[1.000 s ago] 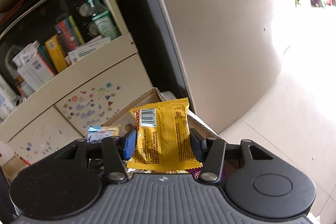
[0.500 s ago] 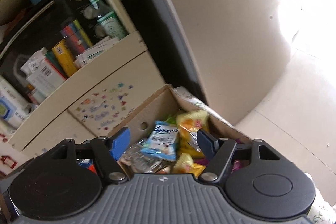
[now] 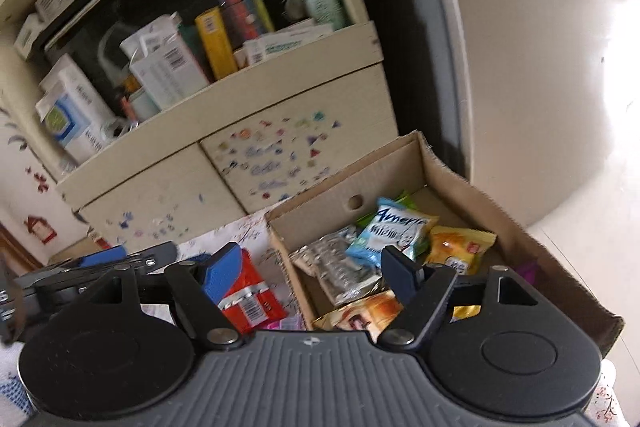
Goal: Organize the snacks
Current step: 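Move both grippers back over the red and light blue packets on the table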
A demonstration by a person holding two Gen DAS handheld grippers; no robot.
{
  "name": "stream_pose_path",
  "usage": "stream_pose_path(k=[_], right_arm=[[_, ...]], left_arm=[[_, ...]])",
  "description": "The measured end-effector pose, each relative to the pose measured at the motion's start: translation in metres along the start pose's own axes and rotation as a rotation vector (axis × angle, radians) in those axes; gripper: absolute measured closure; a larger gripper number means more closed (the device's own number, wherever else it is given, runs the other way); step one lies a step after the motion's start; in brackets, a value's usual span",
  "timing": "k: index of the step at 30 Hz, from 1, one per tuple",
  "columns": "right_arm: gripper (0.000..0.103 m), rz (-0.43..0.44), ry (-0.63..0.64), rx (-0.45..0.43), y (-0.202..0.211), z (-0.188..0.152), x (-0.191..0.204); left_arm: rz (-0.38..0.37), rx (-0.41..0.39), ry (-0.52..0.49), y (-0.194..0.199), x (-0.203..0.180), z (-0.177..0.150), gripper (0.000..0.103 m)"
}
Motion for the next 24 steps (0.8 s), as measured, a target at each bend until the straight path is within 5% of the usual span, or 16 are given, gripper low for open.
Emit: stream_pose_path(k=[13, 17, 24], right_arm=[[0.021, 0.036, 0.055, 0.065, -0.01, -0.013, 0.021], [0.021, 0.042, 0.059, 0.084, -0.016, -0.016, 0.025], [0.021, 0.052, 0.088, 0.11, -0.025, -0.024, 0.038]], left_arm=[[-0.021, 0.059, -0.162, -0.058, -0.028, -0.031, 0.014], [0.069, 0.117, -0.208, -0.068, -0.021, -0.044, 0.019], [0.051, 0.168, -0.12, -0.047, 0.01, -0.049, 0.024]])
Point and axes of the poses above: each gripper's, at about its wrist camera, not at the fingertips, and y roughly against the way its jaws point, x to its left, z to its top, the point moved 3 cm from there along -y, roughly the way its jaws point, and after that the axes turned 6 degrees about y, right-handed, at the moved point
